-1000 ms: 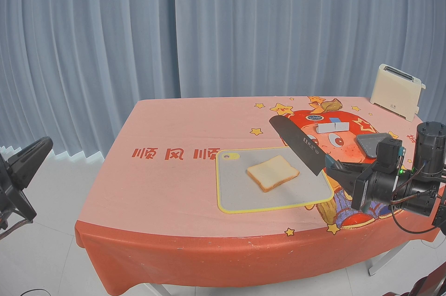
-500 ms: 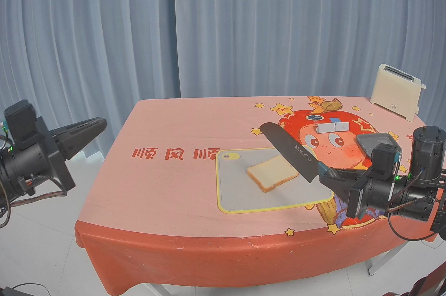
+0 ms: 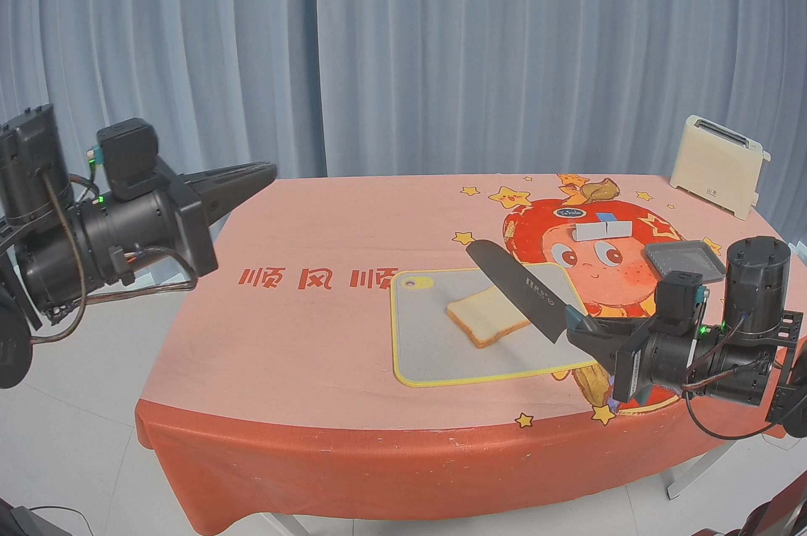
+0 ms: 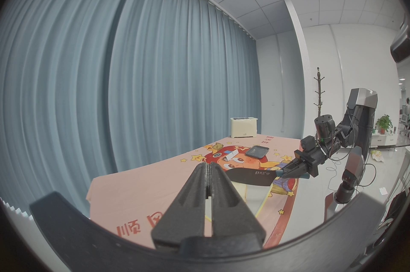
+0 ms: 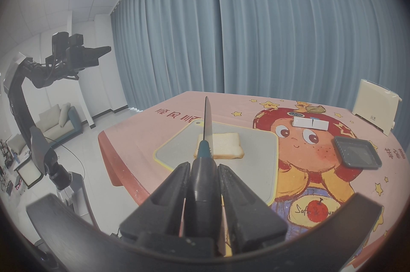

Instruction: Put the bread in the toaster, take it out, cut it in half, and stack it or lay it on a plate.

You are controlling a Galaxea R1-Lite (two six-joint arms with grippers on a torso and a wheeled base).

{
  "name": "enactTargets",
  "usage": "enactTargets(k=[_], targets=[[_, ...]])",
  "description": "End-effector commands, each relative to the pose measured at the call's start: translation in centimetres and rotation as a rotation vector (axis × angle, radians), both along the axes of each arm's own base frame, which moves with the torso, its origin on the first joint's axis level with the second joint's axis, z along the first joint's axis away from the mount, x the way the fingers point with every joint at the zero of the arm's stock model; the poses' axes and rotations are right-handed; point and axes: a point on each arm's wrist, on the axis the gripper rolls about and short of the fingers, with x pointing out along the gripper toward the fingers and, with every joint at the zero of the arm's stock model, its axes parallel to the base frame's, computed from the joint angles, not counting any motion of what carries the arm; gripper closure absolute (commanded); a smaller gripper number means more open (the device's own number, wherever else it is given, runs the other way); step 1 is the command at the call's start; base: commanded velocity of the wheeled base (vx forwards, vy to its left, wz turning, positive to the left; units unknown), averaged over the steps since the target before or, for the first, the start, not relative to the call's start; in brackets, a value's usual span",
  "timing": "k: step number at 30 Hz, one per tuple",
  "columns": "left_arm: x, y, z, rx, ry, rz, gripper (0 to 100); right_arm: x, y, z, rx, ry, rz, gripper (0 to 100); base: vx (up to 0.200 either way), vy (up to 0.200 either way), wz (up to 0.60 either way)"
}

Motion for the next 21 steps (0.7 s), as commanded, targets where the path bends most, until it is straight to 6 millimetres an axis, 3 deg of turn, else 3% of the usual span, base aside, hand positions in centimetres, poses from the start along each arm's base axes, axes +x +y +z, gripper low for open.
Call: enactTargets(k=[1, 8, 14, 21], targets=[[2.4, -2.6, -1.1, 0.01, 0.031, -0.051, 100, 0.6, 0.4, -0.2, -0.006, 0.008, -0.005, 100, 0.0, 0.0, 0.0], [5.7, -4.5, -1.5, 0.014, 0.032, -0.063, 100, 1.2, 0.8, -0.1, -0.004, 0.002, -0.02, 100, 0.0, 0.0, 0.0], [9.0, -7.8, -3.1, 0.028, 0.052, -0.059, 100, 1.5, 1.2, -0.8, -0.03, 0.019, -0.036, 100, 0.0, 0.0, 0.0], [10.6, -10.7, -4.2, 0.032, 0.057, -0.111, 100, 1.7, 1.6, -1.3, -0.035, 0.039, -0.039, 100, 0.0, 0.0, 0.0]])
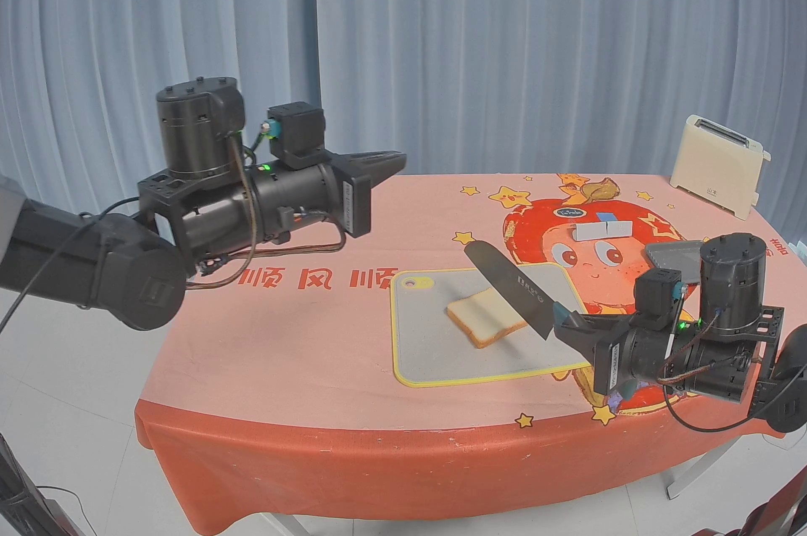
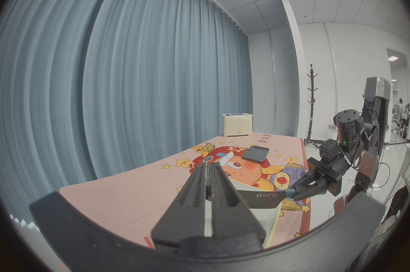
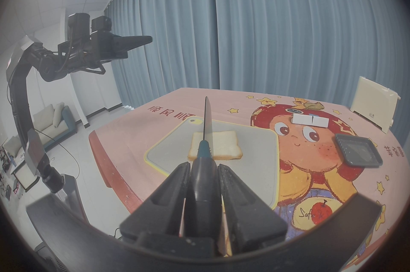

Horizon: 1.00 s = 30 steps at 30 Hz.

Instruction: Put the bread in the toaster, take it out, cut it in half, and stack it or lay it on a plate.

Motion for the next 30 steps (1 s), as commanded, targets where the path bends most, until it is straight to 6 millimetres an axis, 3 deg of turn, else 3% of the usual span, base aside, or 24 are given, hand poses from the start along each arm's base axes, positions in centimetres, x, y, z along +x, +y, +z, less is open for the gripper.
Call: enactTargets(k=[1, 13, 22, 30], targets=[[1.8, -2.3, -2.3, 0.022, 0.039, -0.032, 100, 0.3, 0.4, -0.7, -0.011, 0.024, -0.002, 100, 0.0, 0.0, 0.0], [4.2, -4.0, -4.4, 0.034, 0.056, -0.044, 100, 1.4, 1.1, -1.3, -0.001, 0.026, -0.038, 100, 0.0, 0.0, 0.0], [4.4, -6.3, -6.2, 0.049, 0.086, -0.11, 100, 1.8, 1.4, -2.1, -0.01, 0.022, -0.056, 100, 0.0, 0.0, 0.0], [5.8, -7.8, -6.4, 0.034, 0.062, -0.128, 100, 1.5, 1.6, -2.1, -0.011, 0.023, -0.044, 100, 0.0, 0.0, 0.0]])
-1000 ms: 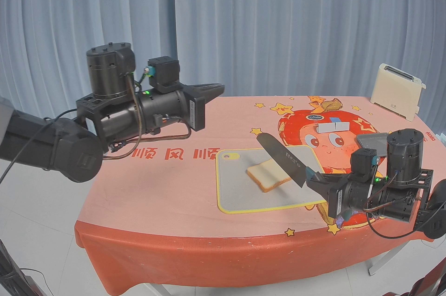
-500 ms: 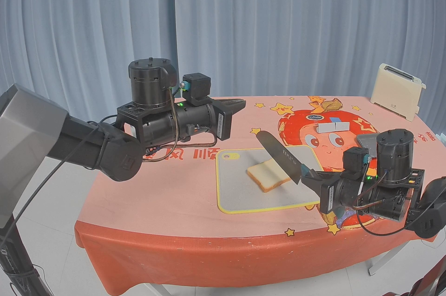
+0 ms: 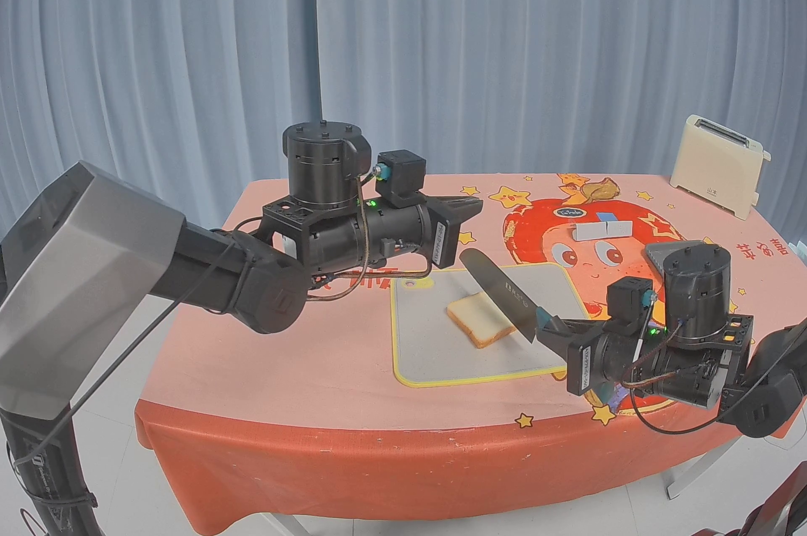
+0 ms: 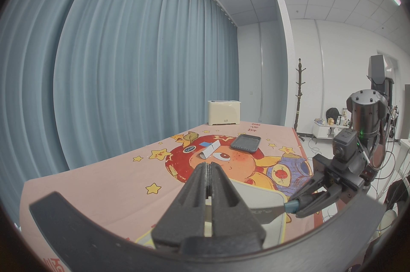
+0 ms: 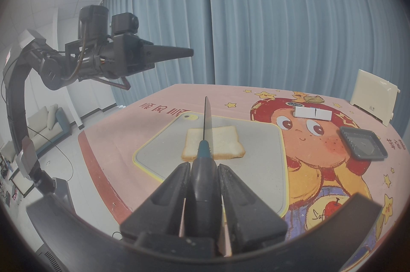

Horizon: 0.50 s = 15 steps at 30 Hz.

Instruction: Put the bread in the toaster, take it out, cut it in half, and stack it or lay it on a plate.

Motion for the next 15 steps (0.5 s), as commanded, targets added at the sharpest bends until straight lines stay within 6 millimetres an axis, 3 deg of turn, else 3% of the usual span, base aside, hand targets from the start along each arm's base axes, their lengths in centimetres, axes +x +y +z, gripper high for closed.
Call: enactTargets(k=[1, 8, 15], targets=[[1.1, -1.0, -1.0, 0.0, 0.001, -0.006, 100, -0.1, 0.1, -0.1, -0.003, 0.004, 0.003, 100, 0.0, 0.0, 0.0], [3.1, -2.2, -1.5, -0.006, -0.006, -0.005, 100, -0.1, 0.1, -0.1, -0.001, 0.005, 0.006, 100, 0.0, 0.0, 0.0], [3.7, -3.1, -2.5, 0.009, 0.017, -0.012, 100, -0.1, 0.2, -0.2, -0.002, 0.006, 0.006, 100, 0.0, 0.0, 0.0]])
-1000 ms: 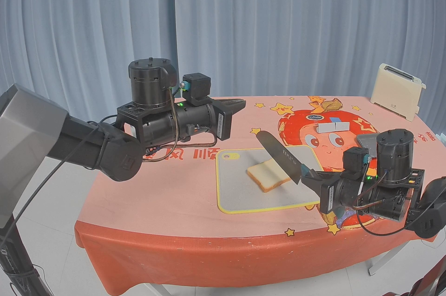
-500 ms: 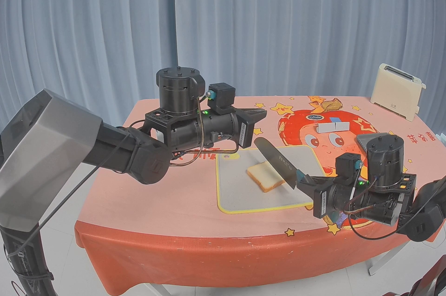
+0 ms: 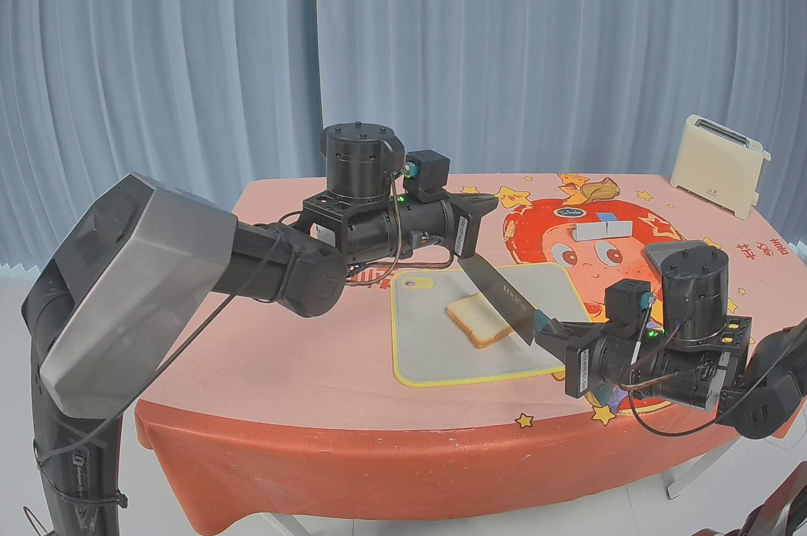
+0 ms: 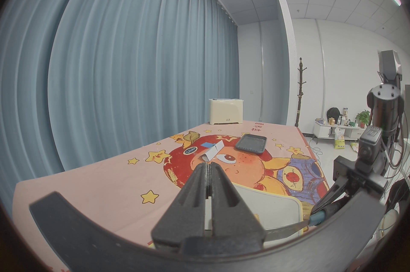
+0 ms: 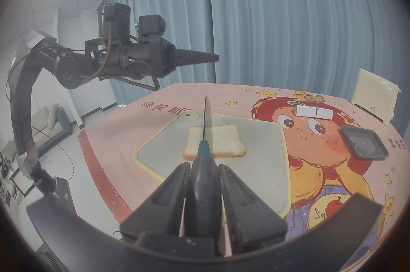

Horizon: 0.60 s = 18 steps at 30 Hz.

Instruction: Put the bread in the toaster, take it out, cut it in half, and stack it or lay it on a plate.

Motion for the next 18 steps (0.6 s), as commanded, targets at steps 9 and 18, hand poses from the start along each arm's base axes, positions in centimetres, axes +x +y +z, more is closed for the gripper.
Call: enactTargets(k=[9, 18], targets=[[1.0, -1.1, -2.4, 0.019, 0.028, -0.007, 100, 0.0, 0.0, -0.1, -0.003, 0.004, 0.0, 100, 0.0, 0.0, 0.0], [1.3, -1.3, -3.1, 0.021, 0.037, -0.006, 100, 0.0, 0.0, -0.1, -0.003, 0.004, 0.0, 100, 0.0, 0.0, 0.0]])
